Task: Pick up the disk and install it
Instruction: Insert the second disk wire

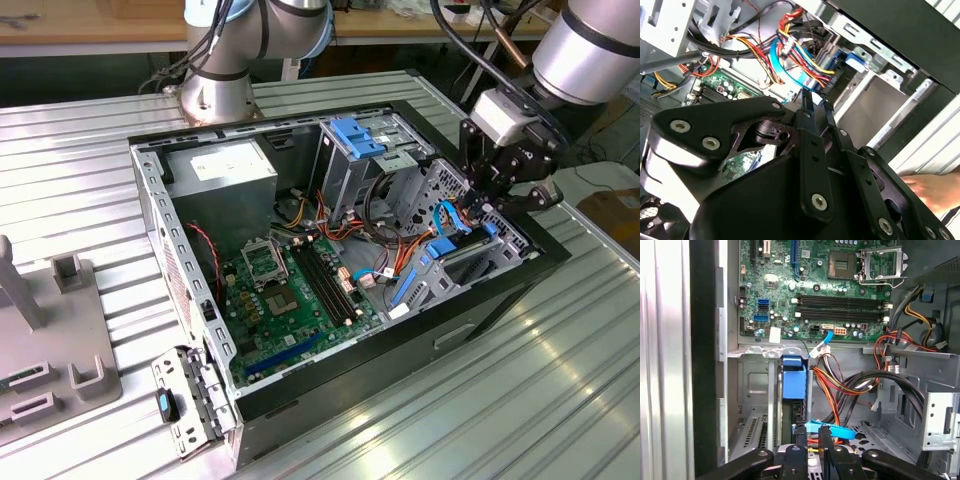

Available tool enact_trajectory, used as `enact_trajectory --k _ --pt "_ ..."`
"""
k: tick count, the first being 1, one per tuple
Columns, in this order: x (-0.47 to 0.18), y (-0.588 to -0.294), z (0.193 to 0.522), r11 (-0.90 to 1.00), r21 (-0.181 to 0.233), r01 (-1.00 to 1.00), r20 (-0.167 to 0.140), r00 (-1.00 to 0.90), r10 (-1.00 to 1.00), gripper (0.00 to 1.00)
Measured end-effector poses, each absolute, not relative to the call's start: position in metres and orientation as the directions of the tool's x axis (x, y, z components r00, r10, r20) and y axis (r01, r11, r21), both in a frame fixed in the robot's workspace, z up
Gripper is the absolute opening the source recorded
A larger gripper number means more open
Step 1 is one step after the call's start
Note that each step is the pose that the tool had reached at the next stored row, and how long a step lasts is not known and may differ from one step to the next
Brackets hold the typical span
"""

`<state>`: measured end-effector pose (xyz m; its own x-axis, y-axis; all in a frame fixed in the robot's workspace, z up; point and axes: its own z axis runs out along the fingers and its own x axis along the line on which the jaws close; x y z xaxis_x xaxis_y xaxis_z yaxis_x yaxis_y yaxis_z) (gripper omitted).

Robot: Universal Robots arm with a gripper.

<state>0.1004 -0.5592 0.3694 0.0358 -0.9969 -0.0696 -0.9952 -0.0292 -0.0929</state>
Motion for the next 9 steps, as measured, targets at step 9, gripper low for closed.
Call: enact_trajectory --k 9 --pt "0.1003 -0.5474 0.3693 -0.03 -0.093 -0.995 -0.063 0.036 -0.997 0.24"
